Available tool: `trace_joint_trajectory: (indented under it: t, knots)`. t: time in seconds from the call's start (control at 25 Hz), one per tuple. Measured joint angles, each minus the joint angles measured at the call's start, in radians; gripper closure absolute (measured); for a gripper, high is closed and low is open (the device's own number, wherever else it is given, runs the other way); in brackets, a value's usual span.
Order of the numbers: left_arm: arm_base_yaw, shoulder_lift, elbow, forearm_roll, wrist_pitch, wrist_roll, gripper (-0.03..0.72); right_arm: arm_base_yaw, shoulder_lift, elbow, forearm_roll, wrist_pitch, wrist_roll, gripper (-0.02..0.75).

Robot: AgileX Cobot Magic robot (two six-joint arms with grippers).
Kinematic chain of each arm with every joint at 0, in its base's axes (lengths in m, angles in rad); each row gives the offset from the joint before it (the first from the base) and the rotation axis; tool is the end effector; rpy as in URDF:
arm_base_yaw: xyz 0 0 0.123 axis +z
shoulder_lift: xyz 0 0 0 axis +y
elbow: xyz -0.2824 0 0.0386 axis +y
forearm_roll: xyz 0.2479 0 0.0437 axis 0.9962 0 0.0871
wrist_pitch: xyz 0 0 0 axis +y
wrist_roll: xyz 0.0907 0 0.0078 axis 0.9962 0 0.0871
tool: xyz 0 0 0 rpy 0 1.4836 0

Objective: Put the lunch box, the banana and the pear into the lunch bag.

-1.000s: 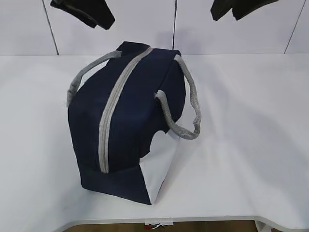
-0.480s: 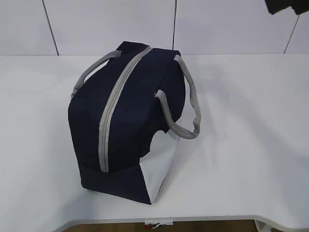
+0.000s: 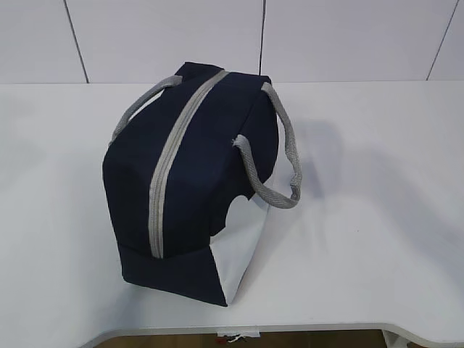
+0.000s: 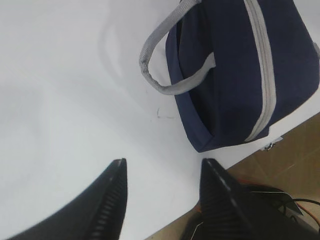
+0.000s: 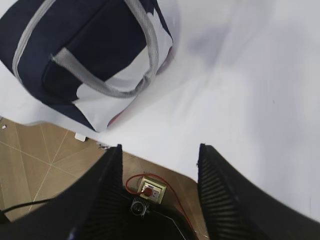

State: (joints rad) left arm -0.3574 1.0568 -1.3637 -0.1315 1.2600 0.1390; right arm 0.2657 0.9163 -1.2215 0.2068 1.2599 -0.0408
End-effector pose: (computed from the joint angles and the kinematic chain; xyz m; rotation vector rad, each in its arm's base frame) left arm 0.1614 -0.0724 0.4357 0.6071 2.3666 -0.2682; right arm 0.1305 0.0540 0.4189 -0.3839 2.4134 0.3688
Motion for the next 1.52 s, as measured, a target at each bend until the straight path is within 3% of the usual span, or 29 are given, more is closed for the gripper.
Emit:
trace_joint_trajectory:
  t: [0.68, 1.52]
  knots:
    - [0.000, -0.517, 0.356, 0.004, 0.004, 0.000, 0.396, 0.000, -0.402, 0.291, -0.020, 0.007, -0.019, 0.338]
    - [0.000, -1.015, 0.726, 0.006, -0.015, 0.000, 0.417, 0.000, -0.896, 0.642, -0.041, 0.013, -0.083, 0.342]
